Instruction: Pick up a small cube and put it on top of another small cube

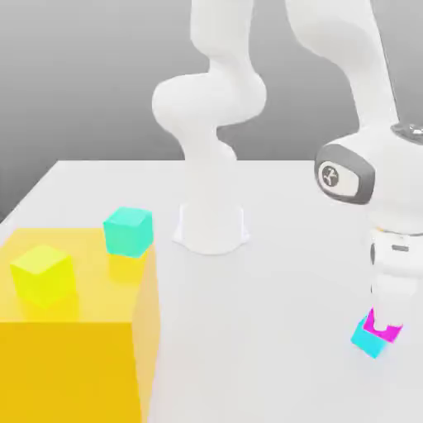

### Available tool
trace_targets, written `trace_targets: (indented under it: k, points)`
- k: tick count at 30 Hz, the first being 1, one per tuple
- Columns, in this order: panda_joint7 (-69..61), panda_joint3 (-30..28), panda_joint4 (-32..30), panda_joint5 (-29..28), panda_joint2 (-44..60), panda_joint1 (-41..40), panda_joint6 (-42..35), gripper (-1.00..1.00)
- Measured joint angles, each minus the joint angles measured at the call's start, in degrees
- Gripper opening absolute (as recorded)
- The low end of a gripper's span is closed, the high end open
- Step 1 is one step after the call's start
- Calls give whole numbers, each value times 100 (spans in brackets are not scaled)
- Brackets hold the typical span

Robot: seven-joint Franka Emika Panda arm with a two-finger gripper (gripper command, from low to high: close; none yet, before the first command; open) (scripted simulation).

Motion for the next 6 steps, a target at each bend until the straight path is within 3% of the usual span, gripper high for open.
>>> trace_targets:
  k: [2, 6]
  points:
    - [5, -5, 5, -10, 44, 2, 43, 100]
    - [-116, 28, -31, 157, -638, 5, -597, 100]
